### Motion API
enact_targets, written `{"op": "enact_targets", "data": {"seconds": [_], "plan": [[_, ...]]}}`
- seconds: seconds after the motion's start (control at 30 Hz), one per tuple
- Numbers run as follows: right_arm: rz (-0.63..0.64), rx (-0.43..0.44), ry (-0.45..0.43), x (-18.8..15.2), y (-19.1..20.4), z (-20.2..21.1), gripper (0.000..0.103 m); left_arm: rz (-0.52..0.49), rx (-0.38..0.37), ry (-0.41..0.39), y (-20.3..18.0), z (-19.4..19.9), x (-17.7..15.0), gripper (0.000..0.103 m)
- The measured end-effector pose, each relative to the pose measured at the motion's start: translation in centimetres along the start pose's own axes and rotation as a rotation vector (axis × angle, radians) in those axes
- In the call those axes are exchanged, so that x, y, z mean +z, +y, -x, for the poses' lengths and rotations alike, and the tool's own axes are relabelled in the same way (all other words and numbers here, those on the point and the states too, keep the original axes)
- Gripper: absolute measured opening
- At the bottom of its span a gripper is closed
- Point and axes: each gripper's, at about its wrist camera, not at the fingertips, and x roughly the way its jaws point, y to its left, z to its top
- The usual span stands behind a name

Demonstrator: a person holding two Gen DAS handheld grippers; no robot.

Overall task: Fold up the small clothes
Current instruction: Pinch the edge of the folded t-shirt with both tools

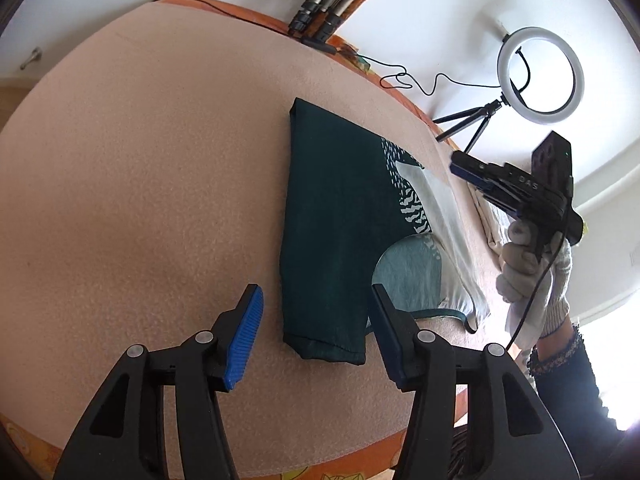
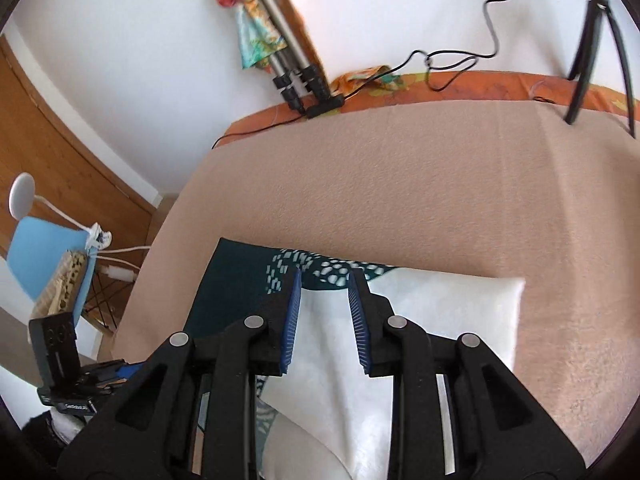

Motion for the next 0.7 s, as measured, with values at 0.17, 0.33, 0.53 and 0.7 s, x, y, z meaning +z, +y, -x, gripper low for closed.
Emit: {"op": "enact_targets", "data": {"seconds": [0.17, 0.33, 0.53, 0.7], "plan": [[-0.082, -0.058, -0.061, -0.6, -5.6, 4.0, 0.043, 0.068, -0.022, 0.044, 0.6, -1.3, -0.3, 0.053], [-0.206, -0.017, -0.036, -1.2, -10.3, 3.2, 0.043, 0.113, -0.069, 0.037, 0.8, -1.4, -0.3, 0.057], [-0.222, 0.025, 0.011, -1.7, -10.9, -0.1, 0.043, 0.127, -0.107, 0.021, 0.7, -1.7, -0.1, 0.057], [-0.200, 0.064, -0.003, -1.6, -10.2, -1.3, 0.043, 0.075, -0.109, 0.012, -0.4, -2.4, 0.2, 0.054]]}}
